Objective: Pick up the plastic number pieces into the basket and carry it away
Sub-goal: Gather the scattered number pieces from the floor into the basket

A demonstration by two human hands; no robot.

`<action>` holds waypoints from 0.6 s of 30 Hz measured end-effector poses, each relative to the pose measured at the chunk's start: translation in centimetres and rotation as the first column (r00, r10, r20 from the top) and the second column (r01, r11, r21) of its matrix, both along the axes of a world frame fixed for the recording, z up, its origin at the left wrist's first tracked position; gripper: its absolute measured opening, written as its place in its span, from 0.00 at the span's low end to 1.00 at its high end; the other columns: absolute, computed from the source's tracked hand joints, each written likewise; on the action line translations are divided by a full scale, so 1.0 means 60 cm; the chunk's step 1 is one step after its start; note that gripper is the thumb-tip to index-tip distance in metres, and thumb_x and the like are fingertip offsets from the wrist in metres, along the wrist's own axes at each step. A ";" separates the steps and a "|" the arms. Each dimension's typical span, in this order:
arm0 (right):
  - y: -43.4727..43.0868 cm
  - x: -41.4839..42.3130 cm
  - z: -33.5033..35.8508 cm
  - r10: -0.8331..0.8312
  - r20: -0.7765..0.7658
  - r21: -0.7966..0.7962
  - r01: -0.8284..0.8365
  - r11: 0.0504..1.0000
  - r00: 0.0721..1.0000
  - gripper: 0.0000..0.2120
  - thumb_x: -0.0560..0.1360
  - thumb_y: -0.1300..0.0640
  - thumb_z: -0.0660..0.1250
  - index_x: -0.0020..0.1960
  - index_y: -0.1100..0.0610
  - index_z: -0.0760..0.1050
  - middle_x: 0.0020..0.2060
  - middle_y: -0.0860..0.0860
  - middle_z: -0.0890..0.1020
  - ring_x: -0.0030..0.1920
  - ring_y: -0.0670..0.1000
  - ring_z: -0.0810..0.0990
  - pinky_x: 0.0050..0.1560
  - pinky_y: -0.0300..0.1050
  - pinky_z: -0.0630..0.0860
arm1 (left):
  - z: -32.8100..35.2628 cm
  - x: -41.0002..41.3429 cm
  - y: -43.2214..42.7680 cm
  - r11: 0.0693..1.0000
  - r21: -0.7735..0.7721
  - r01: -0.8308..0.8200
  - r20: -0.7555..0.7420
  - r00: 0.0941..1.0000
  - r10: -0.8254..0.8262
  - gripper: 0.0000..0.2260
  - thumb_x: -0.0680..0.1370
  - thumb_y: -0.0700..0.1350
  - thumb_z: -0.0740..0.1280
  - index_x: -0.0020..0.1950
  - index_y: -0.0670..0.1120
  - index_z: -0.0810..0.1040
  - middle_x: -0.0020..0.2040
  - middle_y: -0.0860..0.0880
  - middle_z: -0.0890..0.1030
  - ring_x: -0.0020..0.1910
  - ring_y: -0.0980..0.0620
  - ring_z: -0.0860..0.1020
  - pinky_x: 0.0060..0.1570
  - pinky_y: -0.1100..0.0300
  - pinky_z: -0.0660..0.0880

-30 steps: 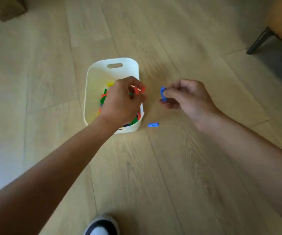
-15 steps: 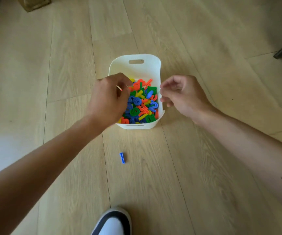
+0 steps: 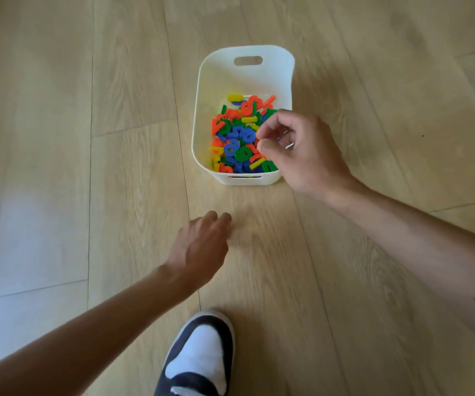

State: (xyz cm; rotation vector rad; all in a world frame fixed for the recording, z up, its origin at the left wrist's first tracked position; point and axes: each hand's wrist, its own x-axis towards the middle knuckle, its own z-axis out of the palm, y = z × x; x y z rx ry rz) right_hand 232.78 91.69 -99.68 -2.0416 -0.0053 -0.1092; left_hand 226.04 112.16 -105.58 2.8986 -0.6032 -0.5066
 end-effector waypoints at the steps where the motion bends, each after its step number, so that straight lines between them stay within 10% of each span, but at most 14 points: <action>1: 0.001 0.002 0.000 -0.001 0.001 -0.004 0.001 1.000 1.000 0.02 0.73 0.63 0.68 0.44 0.59 0.80 0.36 0.43 0.80 0.32 0.44 0.77 0.35 0.31 0.71 | -0.001 0.001 -0.002 1.000 -0.016 0.003 0.025 1.000 -0.003 0.11 0.81 0.48 0.63 0.62 0.48 0.72 0.51 0.50 0.78 0.44 0.51 0.77 0.44 0.56 0.79; 8: 0.003 0.000 0.000 0.006 -0.014 -0.010 -0.006 1.000 1.000 0.03 0.73 0.65 0.69 0.43 0.59 0.80 0.36 0.46 0.80 0.32 0.37 0.75 0.36 0.27 0.69 | 0.012 0.007 -0.011 0.996 -0.085 0.008 0.088 0.996 0.000 0.04 0.79 0.40 0.63 0.51 0.46 0.75 0.45 0.49 0.80 0.39 0.51 0.78 0.40 0.54 0.79; 14: -0.002 -0.013 -0.003 -0.118 0.010 0.073 0.117 0.991 0.993 0.04 0.72 0.66 0.66 0.42 0.60 0.78 0.35 0.45 0.80 0.33 0.40 0.75 0.37 0.33 0.70 | 0.141 0.041 -0.057 0.808 -0.583 -0.088 0.186 0.953 0.238 0.05 0.74 0.37 0.68 0.46 0.46 0.76 0.34 0.54 0.78 0.29 0.54 0.75 0.31 0.59 0.73; 18: 0.003 -0.034 0.010 -0.245 -0.002 0.194 0.240 0.951 0.970 0.07 0.73 0.67 0.67 0.43 0.57 0.78 0.35 0.43 0.79 0.34 0.40 0.75 0.38 0.36 0.73 | 0.155 0.130 -0.070 0.843 -0.523 -0.122 0.180 0.951 0.250 0.04 0.76 0.42 0.68 0.50 0.46 0.78 0.38 0.51 0.82 0.31 0.54 0.77 0.36 0.57 0.75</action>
